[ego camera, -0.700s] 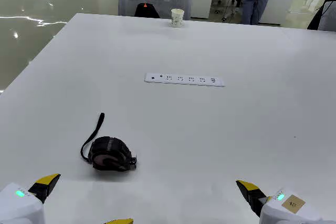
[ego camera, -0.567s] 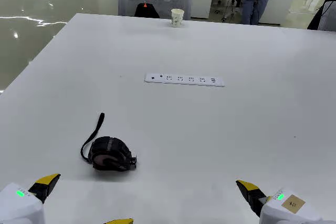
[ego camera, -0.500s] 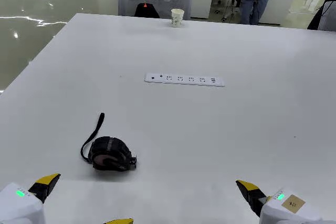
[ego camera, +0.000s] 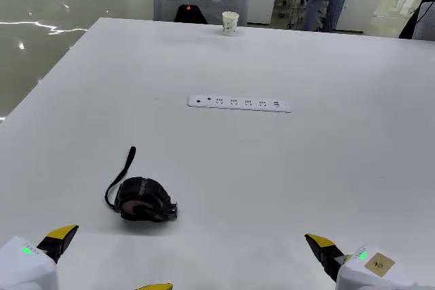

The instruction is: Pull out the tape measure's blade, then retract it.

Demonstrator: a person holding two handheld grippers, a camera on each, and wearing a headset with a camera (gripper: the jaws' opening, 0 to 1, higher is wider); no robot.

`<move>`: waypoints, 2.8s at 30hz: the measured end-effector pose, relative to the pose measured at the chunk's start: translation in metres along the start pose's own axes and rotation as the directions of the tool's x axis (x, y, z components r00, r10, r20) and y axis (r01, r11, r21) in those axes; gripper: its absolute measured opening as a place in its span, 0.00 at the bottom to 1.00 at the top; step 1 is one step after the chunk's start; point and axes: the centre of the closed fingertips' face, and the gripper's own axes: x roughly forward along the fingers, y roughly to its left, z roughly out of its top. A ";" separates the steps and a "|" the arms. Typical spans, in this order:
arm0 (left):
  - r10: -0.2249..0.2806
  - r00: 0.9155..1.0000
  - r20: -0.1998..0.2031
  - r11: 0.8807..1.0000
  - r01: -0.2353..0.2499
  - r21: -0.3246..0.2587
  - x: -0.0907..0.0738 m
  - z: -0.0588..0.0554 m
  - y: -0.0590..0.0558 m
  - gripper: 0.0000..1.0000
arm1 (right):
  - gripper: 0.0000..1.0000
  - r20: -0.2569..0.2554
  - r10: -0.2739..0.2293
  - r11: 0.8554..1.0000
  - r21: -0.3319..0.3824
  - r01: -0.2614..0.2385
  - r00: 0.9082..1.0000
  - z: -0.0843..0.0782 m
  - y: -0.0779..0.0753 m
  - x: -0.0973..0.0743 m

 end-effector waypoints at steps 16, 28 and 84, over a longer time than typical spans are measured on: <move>0.003 1.000 0.002 1.000 -0.003 0.002 0.000 0.001 0.000 0.99 | 0.99 0.000 -0.002 1.000 -0.009 0.002 1.000 0.000 0.000 -0.001; 0.000 1.000 -0.004 1.000 0.000 0.002 0.000 0.001 -0.001 0.99 | 0.99 -0.009 0.007 1.000 -0.013 -0.007 1.000 -0.001 -0.001 -0.001; -0.100 0.993 -0.059 0.991 0.104 0.083 0.029 0.008 0.013 0.99 | 0.92 -0.104 0.233 0.958 -0.149 -0.246 0.967 0.016 -0.015 0.041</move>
